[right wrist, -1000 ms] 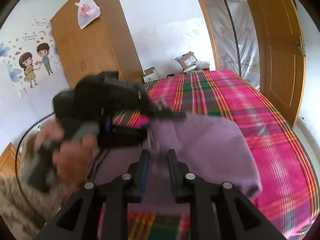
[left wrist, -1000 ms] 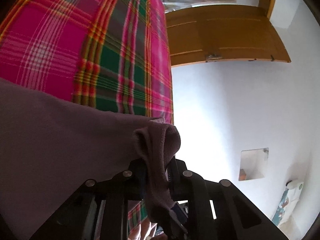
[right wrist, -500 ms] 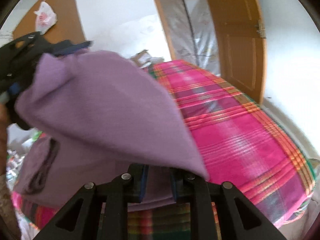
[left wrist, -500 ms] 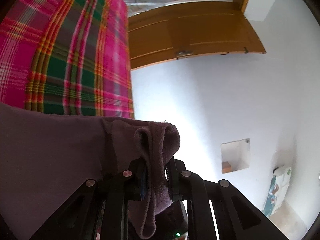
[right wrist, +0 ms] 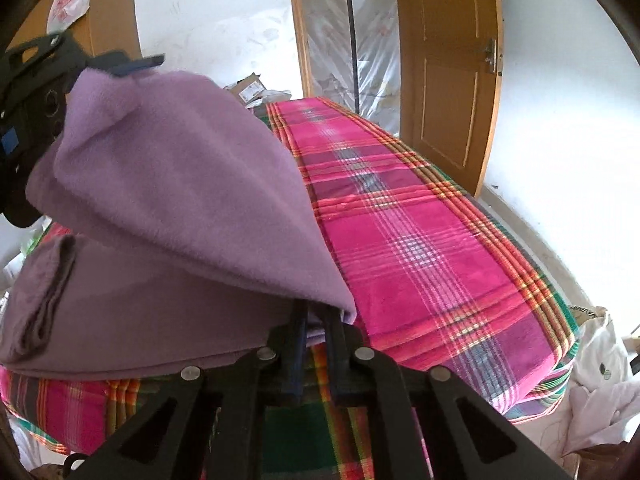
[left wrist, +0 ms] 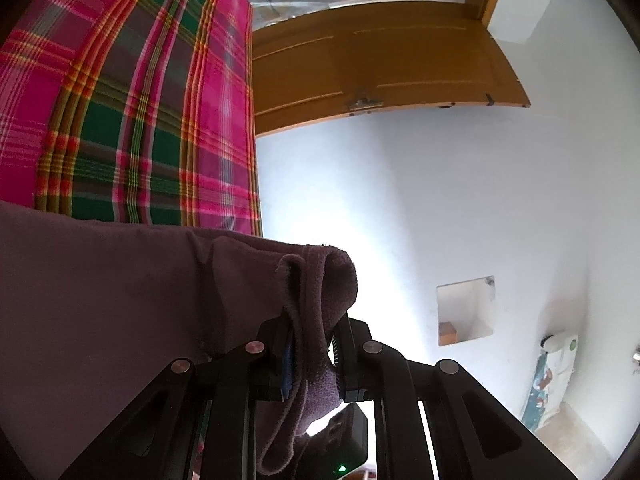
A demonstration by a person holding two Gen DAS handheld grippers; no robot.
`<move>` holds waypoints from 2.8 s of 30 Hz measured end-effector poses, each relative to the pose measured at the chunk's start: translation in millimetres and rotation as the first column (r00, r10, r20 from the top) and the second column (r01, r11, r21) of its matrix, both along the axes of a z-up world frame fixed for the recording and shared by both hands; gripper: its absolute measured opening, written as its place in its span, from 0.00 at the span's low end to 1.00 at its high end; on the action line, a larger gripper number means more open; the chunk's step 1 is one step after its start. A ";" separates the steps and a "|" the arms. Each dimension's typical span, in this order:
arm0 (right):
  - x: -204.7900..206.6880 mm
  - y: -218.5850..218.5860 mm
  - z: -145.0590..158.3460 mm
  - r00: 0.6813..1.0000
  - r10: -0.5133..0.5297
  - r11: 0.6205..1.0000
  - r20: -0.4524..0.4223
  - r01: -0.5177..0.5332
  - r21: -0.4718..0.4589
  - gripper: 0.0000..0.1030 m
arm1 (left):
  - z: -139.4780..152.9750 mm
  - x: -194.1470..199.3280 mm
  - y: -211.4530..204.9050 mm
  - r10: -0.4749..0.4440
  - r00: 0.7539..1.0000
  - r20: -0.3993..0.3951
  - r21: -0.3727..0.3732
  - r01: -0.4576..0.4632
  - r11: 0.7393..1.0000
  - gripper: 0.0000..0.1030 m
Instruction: Fold clothes
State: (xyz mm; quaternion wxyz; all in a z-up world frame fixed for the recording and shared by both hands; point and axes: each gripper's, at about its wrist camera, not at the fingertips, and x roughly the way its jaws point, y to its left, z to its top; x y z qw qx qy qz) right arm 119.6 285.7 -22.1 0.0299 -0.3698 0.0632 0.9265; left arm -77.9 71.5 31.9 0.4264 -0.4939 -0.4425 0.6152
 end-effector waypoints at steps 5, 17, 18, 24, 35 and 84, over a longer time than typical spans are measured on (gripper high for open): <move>8.5 2.5 4.5 1.000 0.025 0.999 -0.012 -0.025 -0.028 0.09 | -5.3 1.4 -11.3 0.022 1.000 0.009 -0.026 -0.022 0.999 0.14; 26.1 6.3 14.8 0.989 0.148 0.988 -0.005 -0.148 -0.033 0.09 | -40.8 15.4 -45.4 0.104 0.992 0.076 -0.164 -0.091 0.982 0.14; 27.5 6.9 17.5 0.988 0.155 0.987 -0.012 -0.155 -0.033 0.09 | -45.1 15.6 -46.1 0.106 0.990 0.088 -0.174 -0.089 0.981 0.14; 27.5 7.4 22.4 0.988 0.150 0.988 -0.031 -0.151 -0.037 0.09 | -66.6 16.6 -54.5 0.144 0.978 0.152 -0.209 -0.111 0.972 0.14; -54.3 -4.1 29.0 0.978 0.206 0.977 -0.045 -0.208 -0.042 0.09 | -68.7 24.5 -58.8 0.186 0.970 0.154 -0.269 -0.140 0.953 0.14; -87.4 22.6 11.3 0.978 0.199 0.969 0.062 -0.187 -0.159 0.10 | -4.8 123.9 -79.2 0.091 0.996 -0.020 -0.366 -0.091 0.926 0.14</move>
